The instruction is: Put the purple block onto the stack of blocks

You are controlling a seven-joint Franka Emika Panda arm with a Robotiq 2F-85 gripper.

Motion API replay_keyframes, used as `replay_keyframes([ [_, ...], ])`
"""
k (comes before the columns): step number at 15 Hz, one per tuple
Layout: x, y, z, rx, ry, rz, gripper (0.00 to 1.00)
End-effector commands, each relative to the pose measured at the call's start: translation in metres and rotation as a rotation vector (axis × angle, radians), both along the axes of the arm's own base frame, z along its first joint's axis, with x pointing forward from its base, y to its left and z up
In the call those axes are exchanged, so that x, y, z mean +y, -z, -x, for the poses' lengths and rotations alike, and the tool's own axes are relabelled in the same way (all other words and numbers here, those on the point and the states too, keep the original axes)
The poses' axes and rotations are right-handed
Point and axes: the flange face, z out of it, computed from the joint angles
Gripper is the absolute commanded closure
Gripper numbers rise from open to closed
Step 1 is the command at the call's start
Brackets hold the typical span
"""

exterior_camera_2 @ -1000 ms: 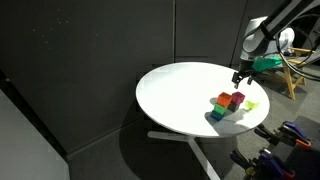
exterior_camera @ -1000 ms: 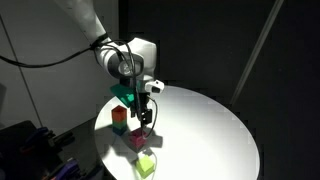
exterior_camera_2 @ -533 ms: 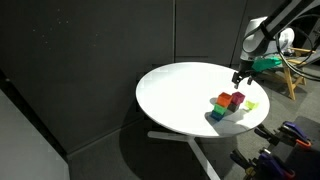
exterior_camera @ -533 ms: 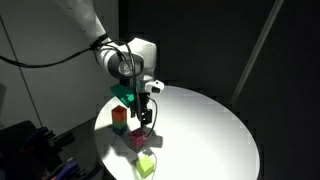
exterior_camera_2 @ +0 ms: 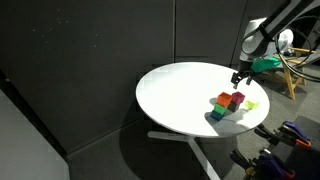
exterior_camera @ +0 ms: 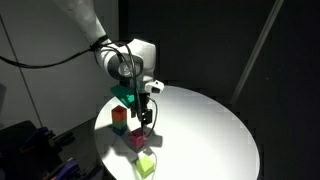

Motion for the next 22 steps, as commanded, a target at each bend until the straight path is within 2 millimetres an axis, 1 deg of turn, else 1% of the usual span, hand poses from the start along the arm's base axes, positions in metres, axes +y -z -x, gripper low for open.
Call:
replay_keyframes([
  [1, -0.001, 0.003, -0.003, -0.028, 0.000, 0.011, 0.00],
  [22, -0.005, 0.044, -0.012, -0.002, -0.021, 0.019, 0.00],
])
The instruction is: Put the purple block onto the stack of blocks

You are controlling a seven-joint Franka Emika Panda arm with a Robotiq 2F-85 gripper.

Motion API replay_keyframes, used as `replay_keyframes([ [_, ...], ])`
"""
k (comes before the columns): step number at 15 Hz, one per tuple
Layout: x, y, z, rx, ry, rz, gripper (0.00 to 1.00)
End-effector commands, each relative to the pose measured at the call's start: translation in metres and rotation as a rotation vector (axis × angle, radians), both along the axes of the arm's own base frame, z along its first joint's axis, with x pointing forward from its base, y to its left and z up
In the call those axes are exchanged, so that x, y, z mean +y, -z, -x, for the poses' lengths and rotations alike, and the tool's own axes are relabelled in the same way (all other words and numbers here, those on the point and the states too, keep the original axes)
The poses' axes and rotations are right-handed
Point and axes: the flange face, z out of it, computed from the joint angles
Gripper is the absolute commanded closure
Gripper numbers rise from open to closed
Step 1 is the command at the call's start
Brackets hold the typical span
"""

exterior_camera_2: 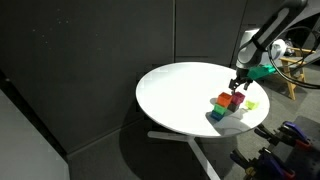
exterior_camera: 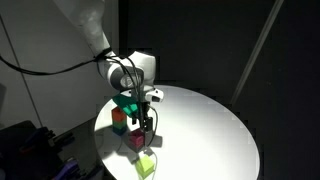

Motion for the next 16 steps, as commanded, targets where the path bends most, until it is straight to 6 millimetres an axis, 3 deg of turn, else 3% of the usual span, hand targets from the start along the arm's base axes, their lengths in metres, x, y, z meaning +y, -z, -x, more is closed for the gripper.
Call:
replay_keyframes([
  [1, -0.003, 0.005, -0.007, -0.011, -0.013, 0.005, 0.00],
  [14, -0.004, 0.027, -0.008, 0.009, -0.021, 0.008, 0.00],
  [15, -0.004, 0.028, -0.009, 0.010, -0.019, 0.008, 0.25],
  [16, -0.004, 0.029, -0.009, 0.011, -0.018, 0.009, 0.26],
])
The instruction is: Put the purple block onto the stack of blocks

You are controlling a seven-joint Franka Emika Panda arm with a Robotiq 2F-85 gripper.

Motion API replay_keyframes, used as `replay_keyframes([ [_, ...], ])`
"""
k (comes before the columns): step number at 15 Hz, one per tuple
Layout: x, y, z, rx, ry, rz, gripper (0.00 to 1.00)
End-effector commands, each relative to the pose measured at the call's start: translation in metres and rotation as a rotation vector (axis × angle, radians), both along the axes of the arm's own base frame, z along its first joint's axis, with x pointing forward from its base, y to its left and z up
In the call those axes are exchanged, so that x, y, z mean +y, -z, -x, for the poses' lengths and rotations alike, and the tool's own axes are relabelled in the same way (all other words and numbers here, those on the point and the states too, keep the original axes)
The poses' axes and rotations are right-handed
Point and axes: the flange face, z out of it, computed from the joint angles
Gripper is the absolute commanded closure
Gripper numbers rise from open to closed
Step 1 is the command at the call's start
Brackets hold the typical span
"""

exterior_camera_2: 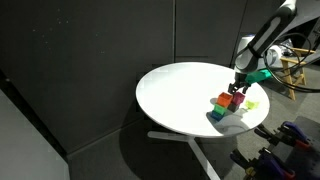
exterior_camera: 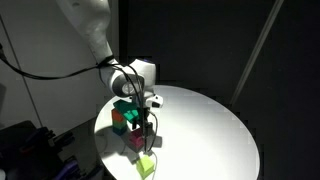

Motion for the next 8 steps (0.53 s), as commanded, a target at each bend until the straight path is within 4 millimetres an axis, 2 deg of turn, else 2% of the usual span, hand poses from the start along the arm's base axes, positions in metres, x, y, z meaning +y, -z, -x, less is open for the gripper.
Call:
replay_keyframes([
  [1, -0.0026, 0.0022, -0.0070, -0.008, -0.009, 0.004, 0.34],
  [5, -0.0018, 0.0020, -0.0081, 0.008, -0.006, 0.007, 0.67],
  [8, -0.0010, -0.0050, -0.0066, 0.014, -0.016, 0.004, 0.71],
])
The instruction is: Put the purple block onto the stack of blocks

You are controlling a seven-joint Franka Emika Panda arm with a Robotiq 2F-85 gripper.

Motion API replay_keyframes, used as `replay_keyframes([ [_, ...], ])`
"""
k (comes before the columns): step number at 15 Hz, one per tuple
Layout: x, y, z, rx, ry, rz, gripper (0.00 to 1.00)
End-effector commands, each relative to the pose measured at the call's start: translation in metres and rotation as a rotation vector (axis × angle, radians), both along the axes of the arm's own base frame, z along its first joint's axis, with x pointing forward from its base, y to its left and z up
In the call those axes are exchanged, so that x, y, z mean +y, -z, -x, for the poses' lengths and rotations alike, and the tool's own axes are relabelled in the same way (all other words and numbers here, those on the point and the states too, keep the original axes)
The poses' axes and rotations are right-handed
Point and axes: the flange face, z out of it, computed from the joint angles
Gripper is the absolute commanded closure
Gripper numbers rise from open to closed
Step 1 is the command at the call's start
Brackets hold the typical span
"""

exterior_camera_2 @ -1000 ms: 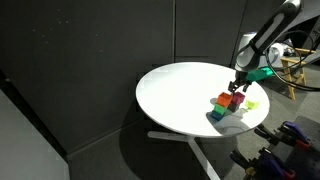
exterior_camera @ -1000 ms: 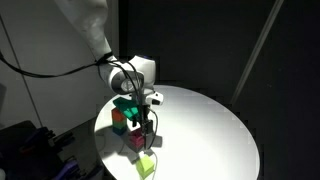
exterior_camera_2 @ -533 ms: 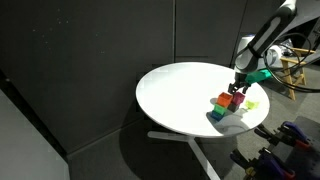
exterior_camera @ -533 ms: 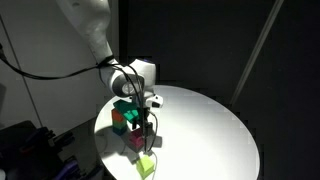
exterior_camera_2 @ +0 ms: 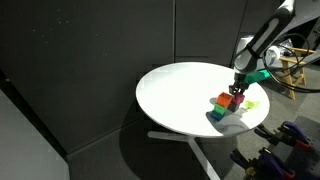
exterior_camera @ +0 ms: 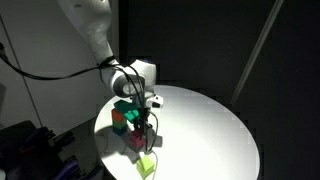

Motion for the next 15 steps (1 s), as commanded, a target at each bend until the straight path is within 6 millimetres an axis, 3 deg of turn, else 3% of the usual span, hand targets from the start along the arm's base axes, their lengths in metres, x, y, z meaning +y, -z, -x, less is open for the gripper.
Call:
replay_keyframes([
  [1, -0.001, -0.010, -0.004, 0.013, -0.015, 0.001, 0.71],
  [8, -0.001, -0.033, -0.004, 0.049, -0.027, 0.000, 0.71],
  [15, -0.005, -0.067, -0.009, 0.056, -0.037, 0.023, 0.71],
])
